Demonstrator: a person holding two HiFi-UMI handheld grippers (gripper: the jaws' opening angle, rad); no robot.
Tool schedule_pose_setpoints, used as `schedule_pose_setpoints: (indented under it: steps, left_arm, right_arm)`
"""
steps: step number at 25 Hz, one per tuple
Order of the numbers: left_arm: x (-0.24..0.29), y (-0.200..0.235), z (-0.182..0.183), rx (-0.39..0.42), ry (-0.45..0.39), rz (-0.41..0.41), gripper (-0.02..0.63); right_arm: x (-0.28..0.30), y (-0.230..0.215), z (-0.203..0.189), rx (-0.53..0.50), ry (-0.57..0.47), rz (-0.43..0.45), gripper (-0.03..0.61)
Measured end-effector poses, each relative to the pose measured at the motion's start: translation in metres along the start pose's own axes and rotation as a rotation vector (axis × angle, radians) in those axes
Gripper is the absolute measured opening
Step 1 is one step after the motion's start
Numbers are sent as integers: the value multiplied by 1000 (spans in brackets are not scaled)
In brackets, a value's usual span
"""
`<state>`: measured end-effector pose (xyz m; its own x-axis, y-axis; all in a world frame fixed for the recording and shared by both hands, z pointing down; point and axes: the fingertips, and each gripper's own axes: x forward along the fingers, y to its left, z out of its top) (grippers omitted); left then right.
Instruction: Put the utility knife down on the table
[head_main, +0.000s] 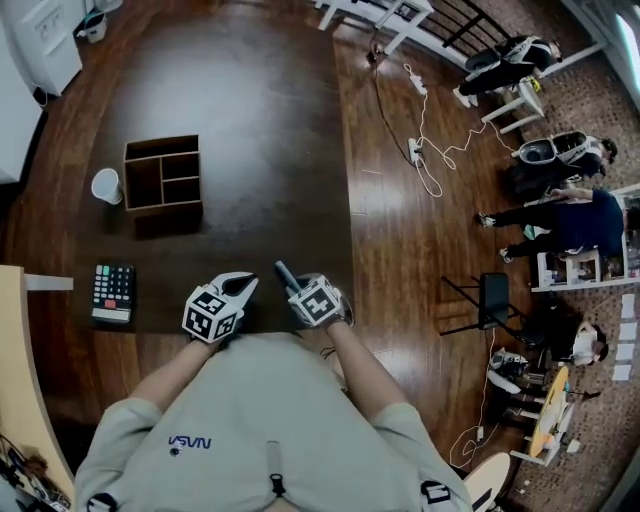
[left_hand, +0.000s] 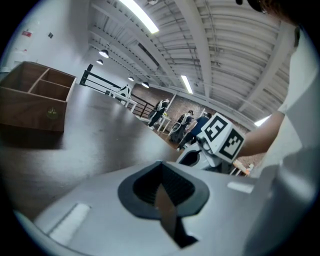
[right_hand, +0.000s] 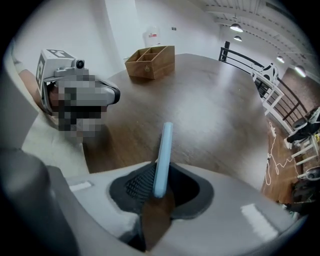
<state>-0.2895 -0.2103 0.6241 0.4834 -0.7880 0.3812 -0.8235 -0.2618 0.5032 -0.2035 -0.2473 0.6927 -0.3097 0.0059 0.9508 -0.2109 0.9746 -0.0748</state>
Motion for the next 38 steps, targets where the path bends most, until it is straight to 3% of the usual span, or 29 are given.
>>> schedule_pose_setpoints:
  steps: [5, 11, 14, 17, 20, 25, 31, 35, 38]
  left_arm:
    - [2, -4, 3, 0, -2, -26, -14]
    - [2, -20, -8, -13, 16, -64, -14]
    - [-1, -21, -14, -28, 14, -74, -14]
    - [-4, -19, -12, -30, -9, -79, -14]
    - [-18, -27, 1, -18, -61, -98, -14]
    - [-48, -54, 16, 45, -108, -118, -14]
    - [-40, -132, 7, 257, -21, -206, -14]
    - [-22, -209, -6, 368, -7, -304, -14]
    - [-8, -275, -23, 390, -24, -355, -14]
  right_arm:
    - [-10, -11, 1, -2, -2, -33, 104]
    - [-38, -26, -9, 67, -56, -102, 118]
    - [-57, -34, -11, 136, -128, -180, 118]
    - [-80, -39, -12, 262, -263, -262, 117]
    - [-89, -15, -12, 376, -405, -201, 117]
    - [-86, 51, -11, 381, -519, -65, 106]
    - [-119, 68, -64, 397, -609, -112, 2]
    - [-147, 77, -119, 483, -706, -148, 2]
    - [-179, 84, -166, 499, -773, -203, 2]
